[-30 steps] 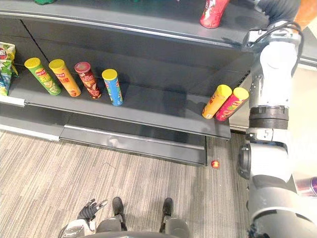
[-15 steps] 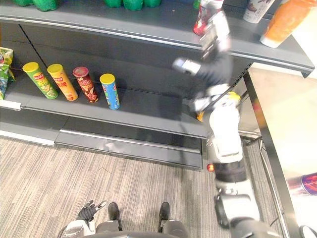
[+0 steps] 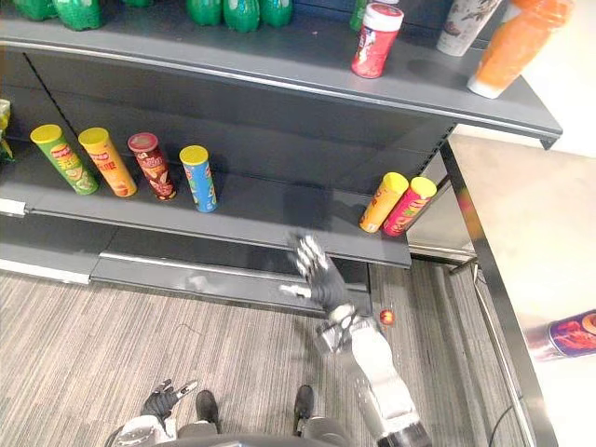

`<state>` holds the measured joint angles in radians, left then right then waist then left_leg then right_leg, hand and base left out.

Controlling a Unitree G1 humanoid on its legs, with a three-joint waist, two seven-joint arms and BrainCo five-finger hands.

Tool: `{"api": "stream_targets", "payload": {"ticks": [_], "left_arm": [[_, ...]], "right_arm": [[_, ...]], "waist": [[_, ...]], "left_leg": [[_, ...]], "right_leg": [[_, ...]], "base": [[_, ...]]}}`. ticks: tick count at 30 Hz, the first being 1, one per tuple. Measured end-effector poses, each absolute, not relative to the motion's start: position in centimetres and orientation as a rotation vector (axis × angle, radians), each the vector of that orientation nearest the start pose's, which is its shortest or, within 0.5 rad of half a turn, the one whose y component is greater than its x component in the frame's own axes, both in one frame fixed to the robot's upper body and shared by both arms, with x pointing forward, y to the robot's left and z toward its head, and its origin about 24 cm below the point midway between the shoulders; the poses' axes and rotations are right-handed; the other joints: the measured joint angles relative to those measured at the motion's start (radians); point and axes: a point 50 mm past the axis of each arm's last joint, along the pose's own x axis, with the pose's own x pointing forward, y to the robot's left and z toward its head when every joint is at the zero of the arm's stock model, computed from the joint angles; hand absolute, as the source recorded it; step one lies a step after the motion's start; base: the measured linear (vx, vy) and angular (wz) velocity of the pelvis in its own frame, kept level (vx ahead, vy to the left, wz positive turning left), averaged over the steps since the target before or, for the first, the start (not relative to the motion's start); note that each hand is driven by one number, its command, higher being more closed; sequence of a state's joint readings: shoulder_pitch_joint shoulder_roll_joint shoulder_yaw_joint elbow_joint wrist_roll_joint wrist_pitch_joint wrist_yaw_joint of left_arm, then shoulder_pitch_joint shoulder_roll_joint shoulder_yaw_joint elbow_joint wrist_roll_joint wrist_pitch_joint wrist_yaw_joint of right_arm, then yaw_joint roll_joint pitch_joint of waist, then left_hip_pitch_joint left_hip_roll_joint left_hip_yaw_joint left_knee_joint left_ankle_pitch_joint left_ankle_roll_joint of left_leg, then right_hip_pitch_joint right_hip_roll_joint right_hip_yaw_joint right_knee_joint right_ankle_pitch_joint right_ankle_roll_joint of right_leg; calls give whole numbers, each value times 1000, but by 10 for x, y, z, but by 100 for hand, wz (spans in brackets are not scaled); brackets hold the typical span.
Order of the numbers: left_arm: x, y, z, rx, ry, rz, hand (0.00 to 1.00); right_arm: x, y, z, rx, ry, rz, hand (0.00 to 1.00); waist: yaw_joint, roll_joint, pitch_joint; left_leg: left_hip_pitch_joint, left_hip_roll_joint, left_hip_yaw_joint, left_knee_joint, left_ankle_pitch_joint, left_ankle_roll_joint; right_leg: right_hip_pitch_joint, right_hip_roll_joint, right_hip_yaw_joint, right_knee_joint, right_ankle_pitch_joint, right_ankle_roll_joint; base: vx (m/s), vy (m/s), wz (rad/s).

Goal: Put the gum and the chips on the shelf.

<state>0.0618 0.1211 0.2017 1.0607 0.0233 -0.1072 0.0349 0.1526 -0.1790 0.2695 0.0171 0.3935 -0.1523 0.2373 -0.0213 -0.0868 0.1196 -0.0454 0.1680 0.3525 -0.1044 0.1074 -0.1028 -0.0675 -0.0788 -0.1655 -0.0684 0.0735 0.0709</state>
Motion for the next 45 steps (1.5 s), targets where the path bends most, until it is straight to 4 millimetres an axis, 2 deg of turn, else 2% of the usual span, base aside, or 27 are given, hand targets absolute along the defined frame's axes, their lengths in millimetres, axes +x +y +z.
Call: {"api": "stream_targets", "payload": {"ticks": [2,4,5,10,15,21,26,33,36,37,39,40,41,42,43,44,45], "left_arm": [[104,225,-153,46,1005,280,0],[103,225,-153,42,1011,285,0],[102,223,-154,34,1015,280,0],[98,214,-157,20,1029,271,0],[96,210,-158,-2,1034,274,0],[92,208,-160,-27,1050,292,0],[89,206,-161,-58,1053,322,0],[87,207,-162,-93,1054,354,0],[93,208,-160,-123,1035,374,0],[100,208,-159,-153,1012,388,0],[103,208,-158,-179,999,406,0],[105,208,-157,-184,995,407,0],[107,207,-157,-184,990,404,0],[109,206,-156,-184,981,400,0],[111,207,-155,-180,966,403,0],[112,206,-154,-184,962,405,0],[114,208,-153,-179,949,411,0]], "right_arm": [[192,-135,-26,220,224,318,0],[181,-146,-49,189,334,242,0],[168,-163,-68,147,428,161,0],[131,-207,-110,66,668,-82,0],[92,-229,-138,102,861,-291,0],[67,-232,-152,130,975,-399,0],[47,-219,-163,242,1066,-481,0],[36,-218,-166,339,1083,-586,0],[37,-220,-167,396,1065,-652,0],[39,-220,-166,421,1051,-675,0],[39,-220,-166,464,1023,-720,0],[42,-221,-165,464,1005,-718,0],[44,-222,-164,462,994,-717,0],[46,-223,-162,467,975,-725,0],[47,-221,-162,481,966,-730,0],[46,-218,-162,495,964,-734,0],[44,-211,-164,522,969,-740,0]], "waist": [[-3,4,1],[-4,9,0],[-5,21,-2],[-5,61,-16],[-4,78,-25],[-5,90,-21],[-4,92,-22],[-4,87,-19],[-7,71,8],[-5,60,34],[-7,58,51],[-11,60,57],[-11,75,57],[-20,65,67],[-26,73,67],[-27,82,70],[-29,92,76]], "left_leg": [[8,-1,18,0,-6,0],[16,-1,26,0,-13,3],[18,-2,33,0,-15,2],[32,-8,50,0,-28,1],[35,-10,53,0,-34,-2],[68,-13,74,0,-48,-4],[70,-18,73,0,-52,-3],[102,-20,82,1,-70,-1],[91,-8,102,86,-120,4],[71,7,110,177,-170,5],[56,37,157,287,-236,6],[27,70,203,362,-284,6],[22,84,232,391,-306,5],[11,104,290,423,-345,7],[16,125,347,431,-363,17],[16,145,377,434,-365,20],[22,174,419,434,-362,26]], "right_leg": [[0,-1,11,0,0,0],[2,-3,20,0,0,0],[1,-5,27,0,-2,3],[4,-10,40,3,-6,9],[5,-9,41,4,-10,13],[25,-11,54,7,-20,14],[27,-17,51,12,-28,16],[54,-22,58,23,-48,22],[-4,-36,82,161,-109,30],[-22,-42,98,220,-133,31],[-47,-35,148,252,-144,36],[-68,-19,196,245,-129,49],[-76,-11,222,242,-116,53],[-95,1,269,214,-80,70],[-122,18,285,183,-18,78],[-135,32,273,161,16,72],[-156,40,196,154,32,48]], "base": [[48,4,-14],[41,1,-18],[45,0,-12],[50,2,-10],[53,-5,-1],[37,-3,-9],[24,3,2],[36,6,-3],[49,29,-16],[37,13,-23],[-10,35,-75],[-20,77,-115],[-24,106,-133],[-42,125,-146],[-71,113,-145],[-62,87,-131],[21,88,-130]]}}
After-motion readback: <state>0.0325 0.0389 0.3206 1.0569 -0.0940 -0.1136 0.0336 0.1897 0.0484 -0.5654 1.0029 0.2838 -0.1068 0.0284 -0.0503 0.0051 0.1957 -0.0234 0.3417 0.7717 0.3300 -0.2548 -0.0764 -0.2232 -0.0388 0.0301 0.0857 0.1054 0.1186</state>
